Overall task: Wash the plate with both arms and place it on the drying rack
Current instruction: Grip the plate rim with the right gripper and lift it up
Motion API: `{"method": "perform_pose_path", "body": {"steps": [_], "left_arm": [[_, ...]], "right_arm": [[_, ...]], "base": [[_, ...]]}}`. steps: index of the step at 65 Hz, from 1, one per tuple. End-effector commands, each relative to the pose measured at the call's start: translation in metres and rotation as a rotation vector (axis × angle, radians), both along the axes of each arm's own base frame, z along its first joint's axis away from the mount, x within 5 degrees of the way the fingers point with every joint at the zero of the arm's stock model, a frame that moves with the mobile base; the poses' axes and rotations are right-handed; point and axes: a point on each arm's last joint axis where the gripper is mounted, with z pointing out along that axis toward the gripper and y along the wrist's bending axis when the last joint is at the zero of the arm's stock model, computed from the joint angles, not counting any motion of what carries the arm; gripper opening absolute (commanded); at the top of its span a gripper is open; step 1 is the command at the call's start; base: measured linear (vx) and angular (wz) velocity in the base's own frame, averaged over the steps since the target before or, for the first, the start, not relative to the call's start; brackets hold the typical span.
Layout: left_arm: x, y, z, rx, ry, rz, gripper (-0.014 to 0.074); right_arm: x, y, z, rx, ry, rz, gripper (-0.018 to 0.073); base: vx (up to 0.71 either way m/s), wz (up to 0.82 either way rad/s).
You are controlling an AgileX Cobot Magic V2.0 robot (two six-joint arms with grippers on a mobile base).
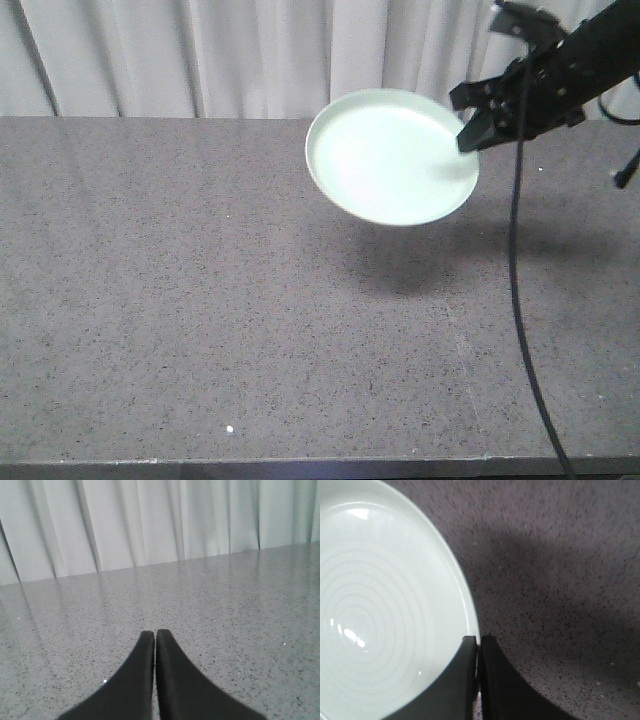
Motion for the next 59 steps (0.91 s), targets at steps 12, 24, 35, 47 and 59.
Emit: {"method": "perform_pose_path", "body": {"steps": [12,24,35,47,59], "left_arm": [[-0.001,-0.001,0.002,-0.009,-0.072,-0.013,-0.0006],[-0.001,-0.001,0.002,-0.009,-0.072,-0.013,-0.0006],[-0.001,-0.001,0.002,-0.009,-0.072,-0.013,-0.0006],[-0.001,-0.001,0.002,-0.009,-0.072,-0.013,-0.0006],[-0.001,-0.001,0.002,-0.009,-0.072,-0.013,-0.0006]], "right_arm": [[-0.071,-0.041,0.081,0.145,-0.214,0.007,-0.0011],[-0.122,-0.055,0.068,0.232,-0.248,0.005,-0.0011],[-0.172,-0.058,0.053,0.288,-0.278,-0.024,-0.0011],[-0.220,-0.042,0.044,0.295,-0.316,-0.015,-0.0011],[-0.262,-0.025,0.052,0.279,-0.416,-0.013,-0.0011]], "base": [[0.00,0.00],[0.00,0.00],[0.00,0.00],[0.00,0.00],[0.00,0.00]]}}
